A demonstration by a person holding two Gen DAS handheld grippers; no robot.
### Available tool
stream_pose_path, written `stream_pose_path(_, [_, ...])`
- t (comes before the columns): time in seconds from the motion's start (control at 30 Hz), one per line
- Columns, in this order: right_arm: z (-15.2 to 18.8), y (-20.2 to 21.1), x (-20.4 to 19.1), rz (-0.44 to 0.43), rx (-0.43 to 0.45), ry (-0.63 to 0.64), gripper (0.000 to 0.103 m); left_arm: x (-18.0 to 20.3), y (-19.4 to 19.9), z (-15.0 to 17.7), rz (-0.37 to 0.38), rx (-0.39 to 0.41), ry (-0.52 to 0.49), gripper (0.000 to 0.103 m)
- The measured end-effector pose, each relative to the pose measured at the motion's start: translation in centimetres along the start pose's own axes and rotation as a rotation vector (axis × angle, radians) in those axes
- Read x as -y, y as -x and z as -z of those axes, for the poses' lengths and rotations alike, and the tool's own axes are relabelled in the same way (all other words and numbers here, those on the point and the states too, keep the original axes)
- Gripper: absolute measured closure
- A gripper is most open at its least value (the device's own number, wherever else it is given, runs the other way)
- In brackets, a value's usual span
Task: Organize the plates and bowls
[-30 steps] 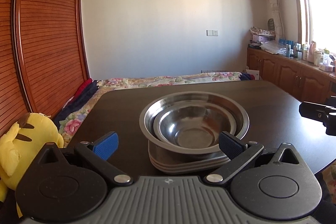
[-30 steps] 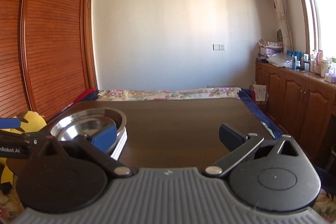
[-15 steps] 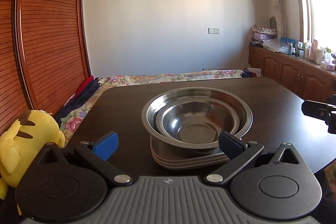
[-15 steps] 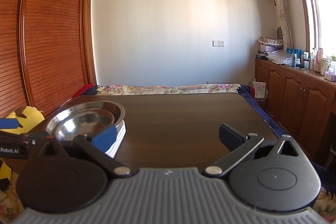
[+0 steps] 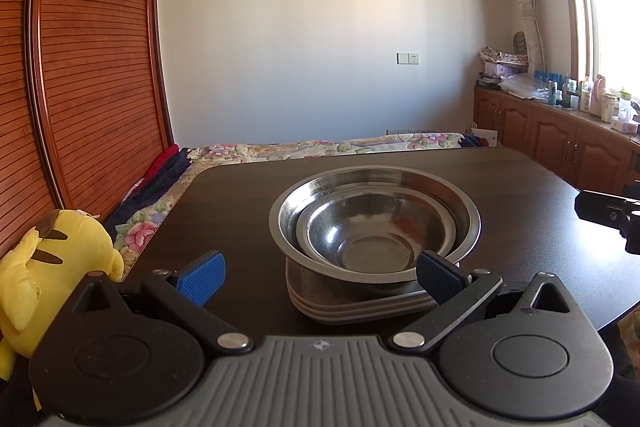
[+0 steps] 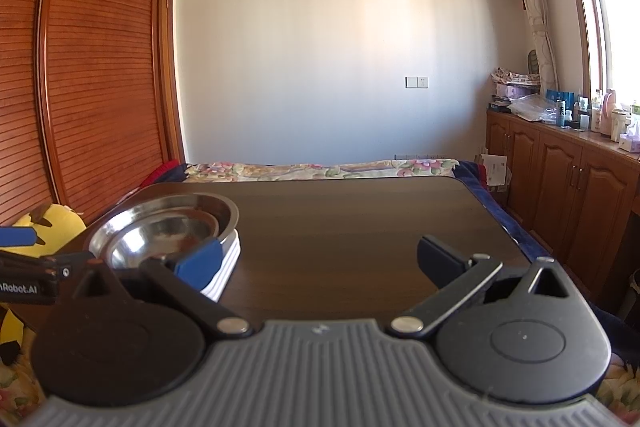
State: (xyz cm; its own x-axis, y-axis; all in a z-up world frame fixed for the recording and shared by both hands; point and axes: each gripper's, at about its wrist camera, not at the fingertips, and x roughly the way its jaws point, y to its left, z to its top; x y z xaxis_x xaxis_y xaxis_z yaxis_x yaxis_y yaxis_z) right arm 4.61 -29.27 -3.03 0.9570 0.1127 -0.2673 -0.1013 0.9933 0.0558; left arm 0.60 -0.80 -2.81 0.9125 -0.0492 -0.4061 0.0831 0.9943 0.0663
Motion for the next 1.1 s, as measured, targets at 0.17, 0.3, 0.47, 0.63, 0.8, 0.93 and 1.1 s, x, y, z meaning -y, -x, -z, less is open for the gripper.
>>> stream_pose_path(0.17, [-0.03,-0.01,0.01,0.000,0.000,0.000,0.000,-0.01,-0.01,-0.01,0.000,0.000,-0.001,0.000])
stream_pose_path(0.3, [-0.03,-0.01,0.02,0.000,0.000,0.000,0.000,-0.02,0.00,-0.01,0.001,0.000,0.000,0.000])
stream_pose_path(0.47, [-0.07,-0.01,0.12,0.000,-0.001,-0.001,0.000,0.12,-0.05,-0.05,-0.005,0.004,-0.009,0.000])
stream_pose_path(0.63, [-0.13,-0.10,0.11,0.002,-0.002,-0.003,0.000,0.25,0.00,-0.09,-0.003,0.003,-0.006,0.000])
stream_pose_path(0.8, [-0.14,-0.10,0.17,0.002,0.000,-0.003,0.000,0.36,0.09,-0.12,-0.002,0.003,-0.008,0.000])
stream_pose_path(0.93, [-0.17,-0.11,0.23,0.002,-0.001,-0.005,0.000,0.36,0.04,-0.14,-0.002,0.003,-0.007,0.000])
stream_pose_path(1.1, [-0.26,-0.08,0.27,0.004,0.001,-0.004,0.000,0.41,-0.04,-0.20,-0.002,0.001,-0.007,0.000])
